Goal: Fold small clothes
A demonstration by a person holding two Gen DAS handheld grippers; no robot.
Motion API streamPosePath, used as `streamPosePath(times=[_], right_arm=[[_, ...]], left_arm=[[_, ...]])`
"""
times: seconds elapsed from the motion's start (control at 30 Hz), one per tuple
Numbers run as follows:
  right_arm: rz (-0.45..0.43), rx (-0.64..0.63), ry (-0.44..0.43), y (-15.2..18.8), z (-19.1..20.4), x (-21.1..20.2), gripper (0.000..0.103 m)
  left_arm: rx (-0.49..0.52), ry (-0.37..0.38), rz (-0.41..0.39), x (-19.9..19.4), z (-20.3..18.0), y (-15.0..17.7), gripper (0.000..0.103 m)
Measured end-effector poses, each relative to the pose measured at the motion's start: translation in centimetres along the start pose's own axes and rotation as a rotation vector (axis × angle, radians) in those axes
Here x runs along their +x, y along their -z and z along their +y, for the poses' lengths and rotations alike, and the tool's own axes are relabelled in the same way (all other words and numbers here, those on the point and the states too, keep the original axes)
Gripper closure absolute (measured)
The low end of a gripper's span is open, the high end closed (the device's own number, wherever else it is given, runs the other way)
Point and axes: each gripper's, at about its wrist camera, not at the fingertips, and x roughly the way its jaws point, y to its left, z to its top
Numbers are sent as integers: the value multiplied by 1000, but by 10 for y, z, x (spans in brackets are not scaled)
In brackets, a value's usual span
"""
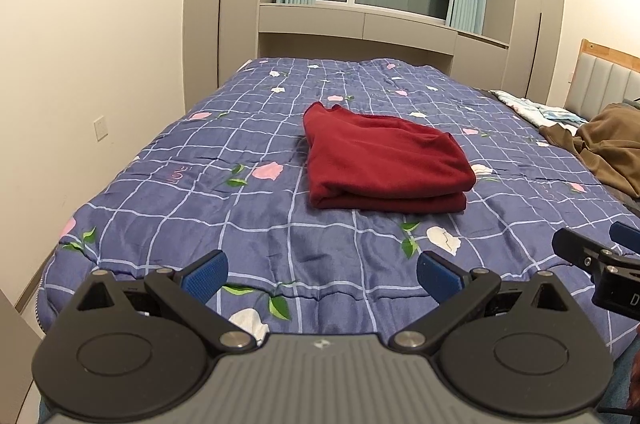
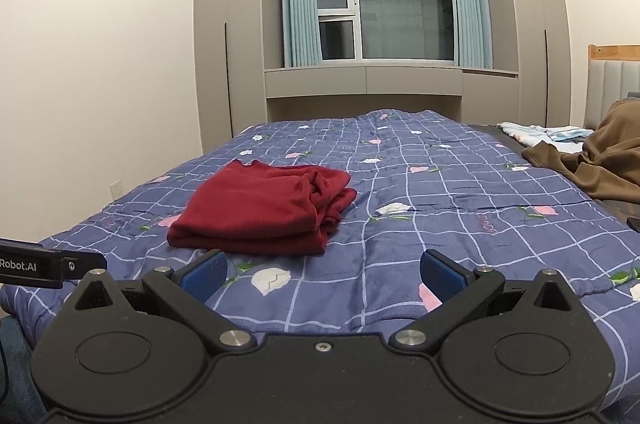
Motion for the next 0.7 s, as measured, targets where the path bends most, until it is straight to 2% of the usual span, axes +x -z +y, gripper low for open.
streamPosePath(times=[0.7], right_arm=[[-1,3,2,1,0,0,1]], left_arm=[[8,-3,1,-2,0,1,1]])
